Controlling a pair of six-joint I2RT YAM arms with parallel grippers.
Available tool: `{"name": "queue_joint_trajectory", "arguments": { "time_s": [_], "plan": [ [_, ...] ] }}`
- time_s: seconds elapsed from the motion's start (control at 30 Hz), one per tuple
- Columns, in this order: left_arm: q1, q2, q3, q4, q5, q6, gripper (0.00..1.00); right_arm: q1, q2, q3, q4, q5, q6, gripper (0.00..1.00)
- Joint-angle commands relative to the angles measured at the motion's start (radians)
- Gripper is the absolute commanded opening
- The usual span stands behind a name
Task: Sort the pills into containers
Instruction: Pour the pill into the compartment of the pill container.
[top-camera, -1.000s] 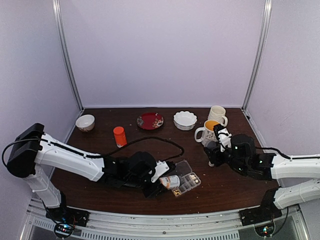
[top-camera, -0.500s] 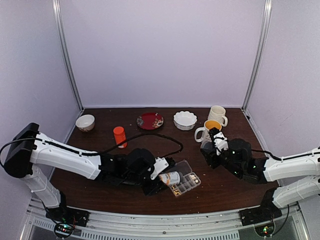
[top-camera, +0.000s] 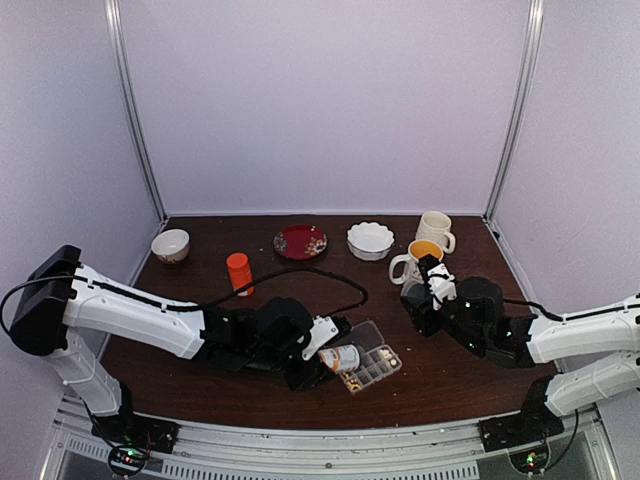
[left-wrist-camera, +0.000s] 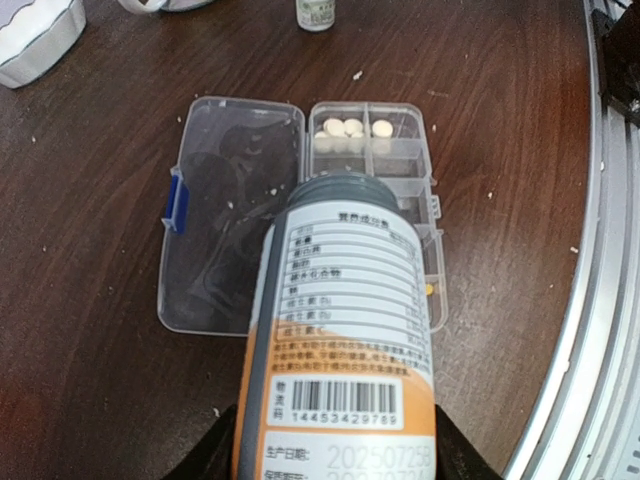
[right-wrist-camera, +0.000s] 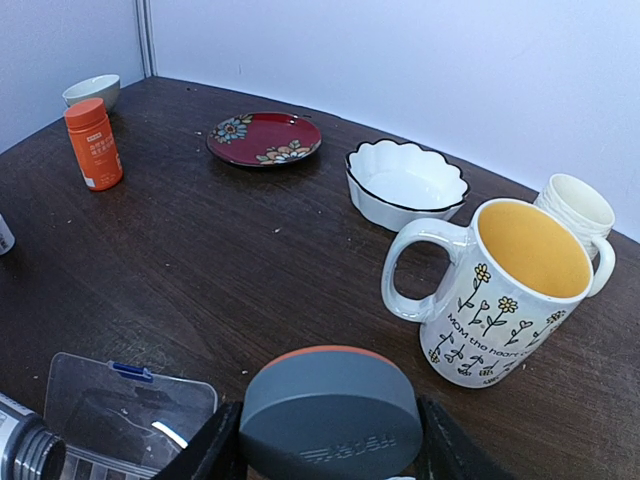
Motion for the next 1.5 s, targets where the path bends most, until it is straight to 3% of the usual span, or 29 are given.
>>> {"name": "queue_joint_trajectory", "arguments": {
  "time_s": [0.0,0.13,0.23,0.37,0.5,0.87,0.97,1.1,1.2,1.37,1.47],
  "plan": [
    [-0.004,0.029,0.063,-0.013,0.018,-0.005,0.00,-0.007,-0.012,0.017,0.016,0.021,-0.005,0.00],
    [-0.003,0.021,0.013,0.059,-0.003,-0.009,0.00,-0.007,-0.016,0.017,0.015,0.027,-0.005,0.00],
    [-0.004,0.024,0.062,-0.017,0.004,-0.004,0.00,-0.007,-0.015,0.016,0.014,0.028,-0.004,0.00],
    [-0.003,0.013,0.019,0.043,0.000,-0.004,0.00,-0.007,-0.015,0.019,0.012,0.028,-0.005,0.00],
    [-0.004,0.035,0.105,-0.090,0.008,-0.013,0.00,-0.007,-0.016,0.016,0.012,0.029,-0.004,0.00],
    [-0.005,0.027,0.054,-0.023,0.005,-0.023,0.00,-0.008,-0.014,0.020,0.007,0.031,-0.005,0.00],
    [-0.006,0.019,0.092,-0.086,0.012,-0.022,0.00,-0.008,-0.016,0.018,0.004,0.031,-0.004,0.00],
    [-0.005,0.001,0.022,0.012,0.003,-0.023,0.00,-0.008,-0.013,0.022,0.004,0.032,-0.005,0.00],
    [-0.006,0.049,0.072,-0.064,0.012,-0.021,0.00,-0.010,-0.014,0.021,0.002,0.032,-0.003,0.00],
    [-0.006,0.041,0.053,-0.009,0.033,-0.028,0.00,-0.011,-0.014,0.021,0.001,0.034,-0.003,0.00],
    [-0.007,0.051,0.097,-0.083,0.019,-0.017,0.00,-0.011,-0.015,0.021,0.000,0.032,-0.003,0.00]
  ]
}}
